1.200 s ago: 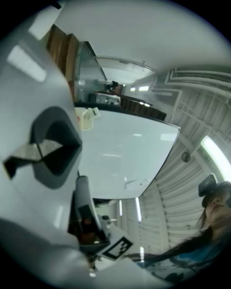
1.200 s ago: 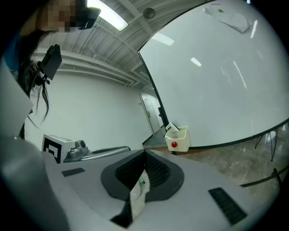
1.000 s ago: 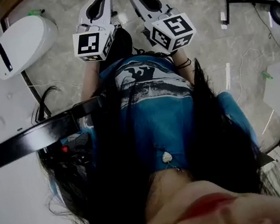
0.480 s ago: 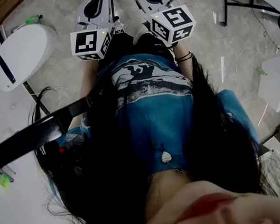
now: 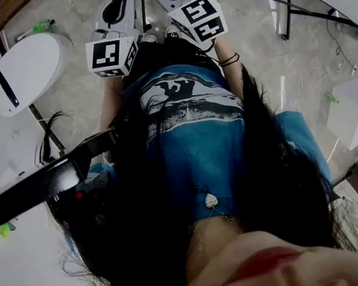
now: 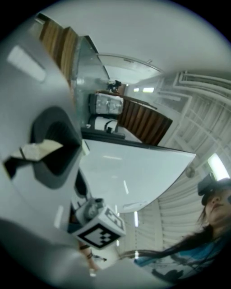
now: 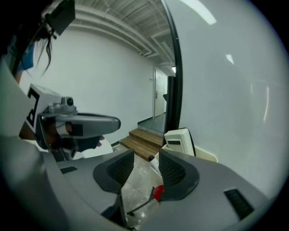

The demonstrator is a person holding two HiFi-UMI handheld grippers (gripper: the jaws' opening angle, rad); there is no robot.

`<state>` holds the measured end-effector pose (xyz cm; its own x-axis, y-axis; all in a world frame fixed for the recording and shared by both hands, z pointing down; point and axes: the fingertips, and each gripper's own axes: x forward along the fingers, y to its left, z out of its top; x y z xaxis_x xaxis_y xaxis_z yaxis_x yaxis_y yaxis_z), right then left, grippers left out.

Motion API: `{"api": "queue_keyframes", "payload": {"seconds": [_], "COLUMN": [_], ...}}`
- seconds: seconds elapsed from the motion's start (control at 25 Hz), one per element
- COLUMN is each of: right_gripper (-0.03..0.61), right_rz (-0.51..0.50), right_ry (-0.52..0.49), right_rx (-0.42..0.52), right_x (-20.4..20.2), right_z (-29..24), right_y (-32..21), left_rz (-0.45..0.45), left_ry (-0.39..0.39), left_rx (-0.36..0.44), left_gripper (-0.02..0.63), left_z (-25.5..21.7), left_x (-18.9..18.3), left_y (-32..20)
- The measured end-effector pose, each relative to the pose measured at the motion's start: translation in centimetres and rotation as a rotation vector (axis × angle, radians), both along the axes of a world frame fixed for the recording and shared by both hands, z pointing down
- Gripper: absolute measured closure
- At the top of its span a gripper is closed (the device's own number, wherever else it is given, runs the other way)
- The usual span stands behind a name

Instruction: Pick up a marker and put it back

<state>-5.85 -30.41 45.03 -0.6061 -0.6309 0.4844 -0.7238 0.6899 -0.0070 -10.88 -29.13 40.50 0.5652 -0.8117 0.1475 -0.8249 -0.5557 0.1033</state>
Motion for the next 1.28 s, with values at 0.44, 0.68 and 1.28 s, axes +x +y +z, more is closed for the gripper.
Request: {"api": "queue_keyframes", "payload": {"seconds": [0.44, 0.68, 1.28], "right_gripper": [0.43, 0.476, 0.506], "right_rz": [-0.1, -0.095, 0.051], "right_ry": [0.391, 0.329, 0.035], "right_rx": [0.022, -0.026, 0.175], "right_x": [-0.5, -0.7, 1.9], "right_z": [4.3, 4.2, -7.1], "right_y": [-3.5, -3.3, -3.0], "left_rz": [-0.094, -0.129, -0.098], "left_ry": [-0.01, -0.009, -0.009], "left_rx": [-0.027, -0.026, -0.024], "left_gripper": [0.62, 0.62, 0.62], "left_z": [0.7, 0.9, 0.9], "left_x": [-0.7, -2.1, -1.9], "left_y": [-1.2, -1.1, -0.7]}}
